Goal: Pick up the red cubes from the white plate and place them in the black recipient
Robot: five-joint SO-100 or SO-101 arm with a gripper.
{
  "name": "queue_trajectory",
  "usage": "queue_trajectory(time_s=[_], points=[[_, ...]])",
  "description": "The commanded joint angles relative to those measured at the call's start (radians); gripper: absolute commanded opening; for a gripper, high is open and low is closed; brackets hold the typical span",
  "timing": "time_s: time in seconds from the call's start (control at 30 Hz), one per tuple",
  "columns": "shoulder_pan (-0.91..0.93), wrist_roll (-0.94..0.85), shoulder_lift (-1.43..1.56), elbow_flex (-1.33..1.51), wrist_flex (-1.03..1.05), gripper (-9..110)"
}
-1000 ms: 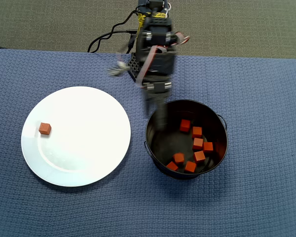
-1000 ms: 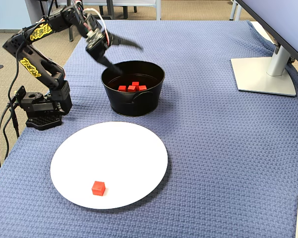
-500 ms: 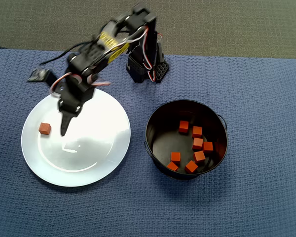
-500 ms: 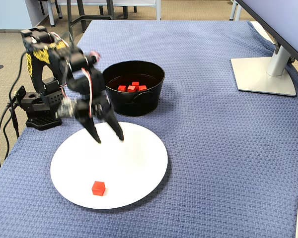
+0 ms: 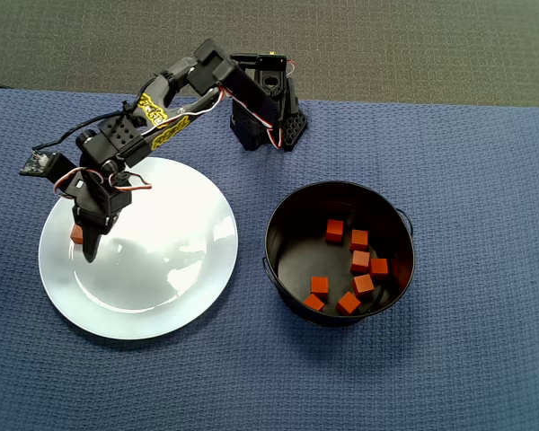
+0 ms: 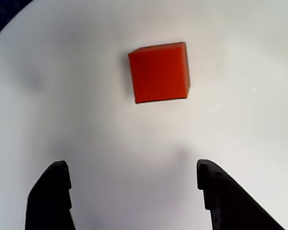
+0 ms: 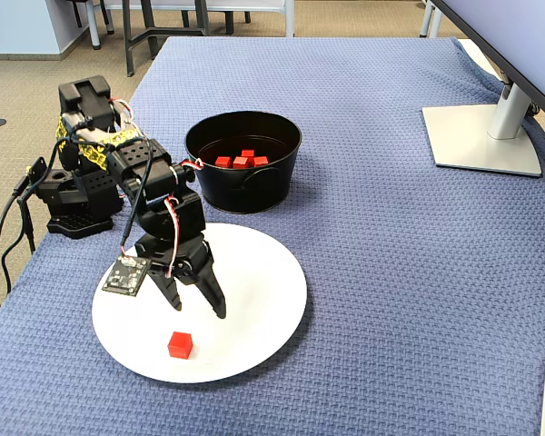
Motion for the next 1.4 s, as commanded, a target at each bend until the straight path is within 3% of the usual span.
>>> queue_trajectory(time_s=[0.0, 0.63, 1.37], points=[[0.032, 0.003, 0.000, -0.098, 0.058, 27], [0.075, -0.054, -0.196, -0.318, 0.087, 25], [0.087, -0.336, -0.267, -0.405, 0.048, 26]])
